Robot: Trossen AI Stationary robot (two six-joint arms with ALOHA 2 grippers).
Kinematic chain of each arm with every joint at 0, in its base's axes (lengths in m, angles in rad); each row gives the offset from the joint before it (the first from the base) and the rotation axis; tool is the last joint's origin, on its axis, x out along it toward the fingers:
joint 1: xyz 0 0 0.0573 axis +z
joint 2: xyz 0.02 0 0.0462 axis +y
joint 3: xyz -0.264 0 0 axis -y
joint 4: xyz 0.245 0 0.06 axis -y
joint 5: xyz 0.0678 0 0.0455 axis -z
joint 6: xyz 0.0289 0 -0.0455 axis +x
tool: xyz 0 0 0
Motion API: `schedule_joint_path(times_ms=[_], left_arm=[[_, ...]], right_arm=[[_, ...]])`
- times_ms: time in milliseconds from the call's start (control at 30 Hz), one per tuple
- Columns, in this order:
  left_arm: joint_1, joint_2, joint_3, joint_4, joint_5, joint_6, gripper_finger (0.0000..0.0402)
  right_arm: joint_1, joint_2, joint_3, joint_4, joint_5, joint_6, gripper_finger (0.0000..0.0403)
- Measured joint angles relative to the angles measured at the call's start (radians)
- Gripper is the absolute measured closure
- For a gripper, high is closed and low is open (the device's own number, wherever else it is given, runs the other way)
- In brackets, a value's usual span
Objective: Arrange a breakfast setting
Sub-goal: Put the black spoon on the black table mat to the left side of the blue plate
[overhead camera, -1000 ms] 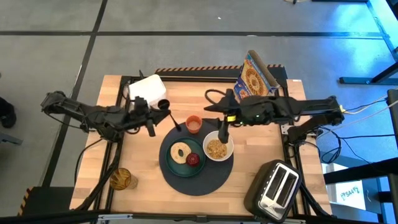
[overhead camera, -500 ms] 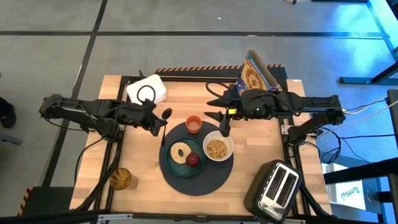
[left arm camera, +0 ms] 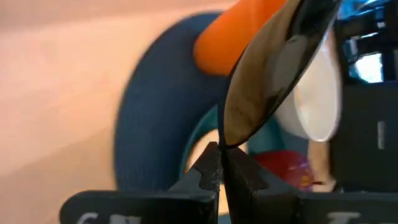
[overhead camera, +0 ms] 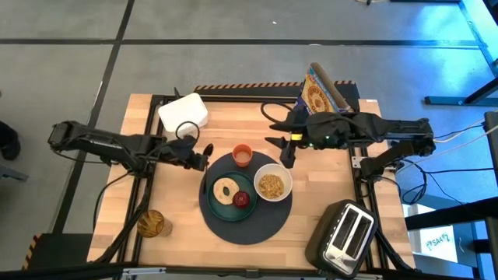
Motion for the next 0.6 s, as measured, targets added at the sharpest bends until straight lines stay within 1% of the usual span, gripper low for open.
schedule_joint_path(times_ms=[167,300,367,500,600], left_arm=[[-0.014,0.008,-0.150,0.073,0.043,-0.106,0.0401],[-0.038,0.007,-0.238,0.202,0.042,-0.169,0.0401],[-0.053,0.014,-0.258,0.249,0.032,-0.195,0.0401],[-0.080,0.043,-0.258,0.262,0.014,-0.232,0.0401],[-0.091,0.055,-0.258,0.288,0.025,-0.247,0.0401]], right_arm=[[0.000,0.000,0.000,-0.022,-0.003,0.031,0.0221],[0.000,0.000,0.000,-0.027,-0.003,0.043,0.0221],[0.000,0.000,0.000,-0.026,-0.003,0.043,0.0221],[0.000,0.000,0.000,-0.025,-0.003,0.042,0.0221],[0.000,0.000,0.000,-0.020,-0.003,0.042,0.0221]])
